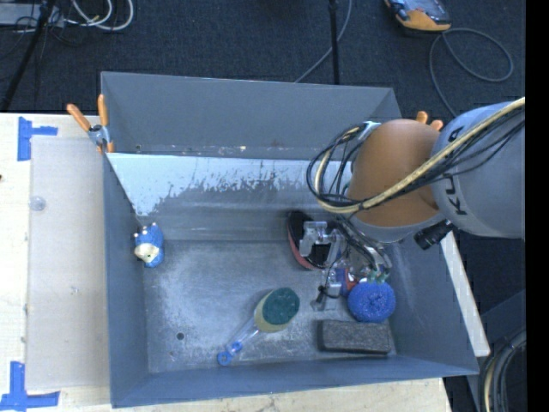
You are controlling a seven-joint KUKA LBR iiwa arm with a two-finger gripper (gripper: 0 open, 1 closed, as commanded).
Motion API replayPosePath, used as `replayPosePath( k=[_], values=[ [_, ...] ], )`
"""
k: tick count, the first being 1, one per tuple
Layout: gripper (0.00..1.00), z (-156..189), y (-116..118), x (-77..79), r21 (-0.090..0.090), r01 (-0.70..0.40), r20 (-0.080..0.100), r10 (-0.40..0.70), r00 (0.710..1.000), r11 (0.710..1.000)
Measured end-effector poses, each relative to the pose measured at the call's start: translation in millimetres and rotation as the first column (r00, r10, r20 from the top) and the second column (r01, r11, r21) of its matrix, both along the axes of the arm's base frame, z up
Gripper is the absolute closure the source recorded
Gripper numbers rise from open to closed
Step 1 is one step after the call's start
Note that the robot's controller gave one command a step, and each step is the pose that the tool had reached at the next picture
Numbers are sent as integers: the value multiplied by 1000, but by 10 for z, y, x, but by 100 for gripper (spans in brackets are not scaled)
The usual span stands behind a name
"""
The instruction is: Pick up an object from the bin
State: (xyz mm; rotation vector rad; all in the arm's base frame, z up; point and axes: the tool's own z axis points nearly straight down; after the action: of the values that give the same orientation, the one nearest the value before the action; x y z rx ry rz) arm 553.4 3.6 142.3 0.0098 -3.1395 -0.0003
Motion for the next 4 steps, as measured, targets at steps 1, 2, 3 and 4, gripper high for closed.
replayPosePath(
  k=[1, 2, 3, 4],
  values=[
    [0, -444, 360, -149, -1, -228, 2, 228, 974, 974],
    [0, -485, 547, -276, 4, -314, -7, 314, 949, 949],
    [0, -366, 534, -228, 0, -340, 1, 340, 940, 940],
    [0, -611, 487, -314, 3, -292, -6, 292, 957, 957]
  ],
)
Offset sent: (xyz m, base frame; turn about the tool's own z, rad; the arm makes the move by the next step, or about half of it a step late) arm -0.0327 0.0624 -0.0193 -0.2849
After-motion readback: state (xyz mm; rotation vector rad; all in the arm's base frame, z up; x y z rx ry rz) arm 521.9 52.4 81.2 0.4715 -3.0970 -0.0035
